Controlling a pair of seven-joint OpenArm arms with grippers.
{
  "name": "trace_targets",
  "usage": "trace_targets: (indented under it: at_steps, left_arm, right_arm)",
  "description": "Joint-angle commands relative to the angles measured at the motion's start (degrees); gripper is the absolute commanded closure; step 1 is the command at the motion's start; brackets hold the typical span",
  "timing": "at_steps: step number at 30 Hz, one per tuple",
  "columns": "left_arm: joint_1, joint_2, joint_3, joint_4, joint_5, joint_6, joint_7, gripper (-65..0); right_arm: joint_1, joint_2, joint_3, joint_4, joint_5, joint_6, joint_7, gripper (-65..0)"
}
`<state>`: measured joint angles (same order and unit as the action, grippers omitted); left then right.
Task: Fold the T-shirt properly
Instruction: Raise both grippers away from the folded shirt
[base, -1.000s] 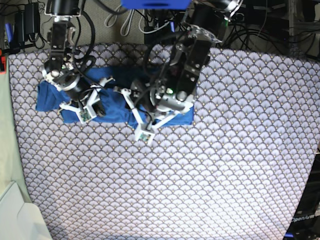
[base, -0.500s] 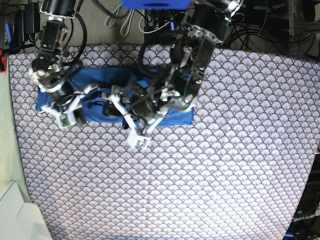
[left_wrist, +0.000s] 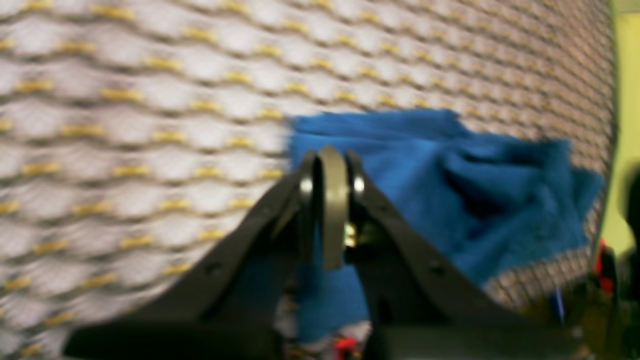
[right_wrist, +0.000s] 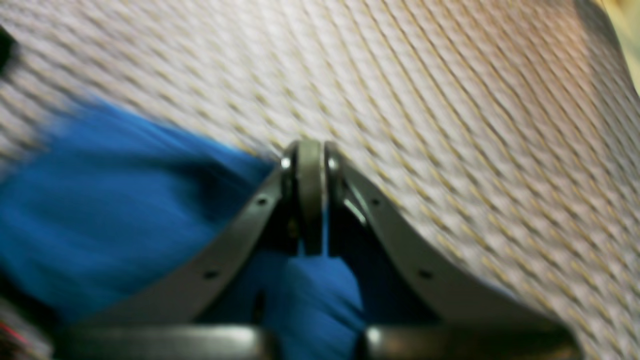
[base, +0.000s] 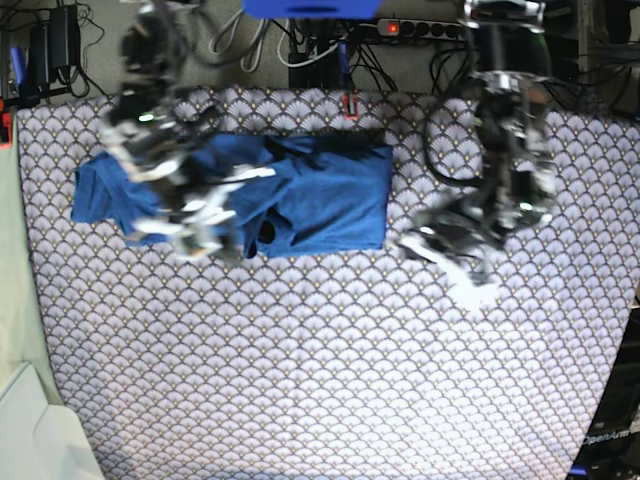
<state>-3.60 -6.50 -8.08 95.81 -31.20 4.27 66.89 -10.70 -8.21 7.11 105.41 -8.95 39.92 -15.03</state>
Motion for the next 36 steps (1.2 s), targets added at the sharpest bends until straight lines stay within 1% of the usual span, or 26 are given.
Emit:
trace_targets:
  at_steps: [1,4,7,10,12,14,18,24,26,30,36]
  left_arm:
    - [-1.11,-0.66,-0.06,0.32,-1.28,-0.36,1.02,-1.3]
    - [-1.11,-2.07,-0.06,-1.26,-1.55,-0.36,1.90,-0.3]
    - [-1.02,-1.63,0.03,-2.58,-1.63,-0.36,1.90,-0.3]
    - [-0.84,-0.57,1.26,-1.96,-1.28,-0.36,1.90,-0.3]
    - [-0.76,-0.57,2.14,-1.52,-1.37,-0.36,1.90,-0.3]
    - [-0.76,-0.57,2.67,-1.52,-1.28,-0.36,1.90,-0.3]
    - [-0.76,-0.66,2.58,-1.52,-1.28,-0.36,1.90,-0.3]
    - [-0.76,-0.75,2.23,-1.52,-1.28,-0.36,1.90,-0.3]
    - [-0.76,-1.28,2.14,-1.52,-1.28,-0.36,1.90,-0.3]
    - [-0.84,-1.98,2.14,-1.52,-1.72,-0.36,1.90,-0.3]
    - [-0.93,-1.37,2.49,-1.44,-1.99,-0.71,1.90,-0.2]
  right_arm:
    - [-0.51,-0.45,-1.88,1.54,0.64,0.08,1.00,0.0]
    - [-1.92,-0.79,-9.44,1.98,0.64,0.08,1.00,0.0]
    - [-3.15,-0.79,-14.10,-0.83,0.64,0.08,1.00,0.0]
    - [-3.15,-0.79,-15.16,-7.25,0.55,0.08,1.00,0.0]
    - [-2.44,-0.63,-15.07,-12.35,0.64,0.08,1.44,0.0]
    - [-1.39,0.16,-14.63,-14.72,0.64,0.08,1.53,0.0]
    - [-0.69,0.69,-9.18,-15.43,0.64,0.08,1.53,0.0]
    - [1.78,0.95,3.04,-15.43,0.64,0.08,1.18,0.0]
    - [1.78,0.95,6.56,-15.08,0.64,0.08,1.53,0.0]
    - [1.25,1.22,10.51,-11.47,0.73,0.08,1.53,0.0]
    - [1.07,0.95,15.70,-5.67,0.73,0.08,1.00,0.0]
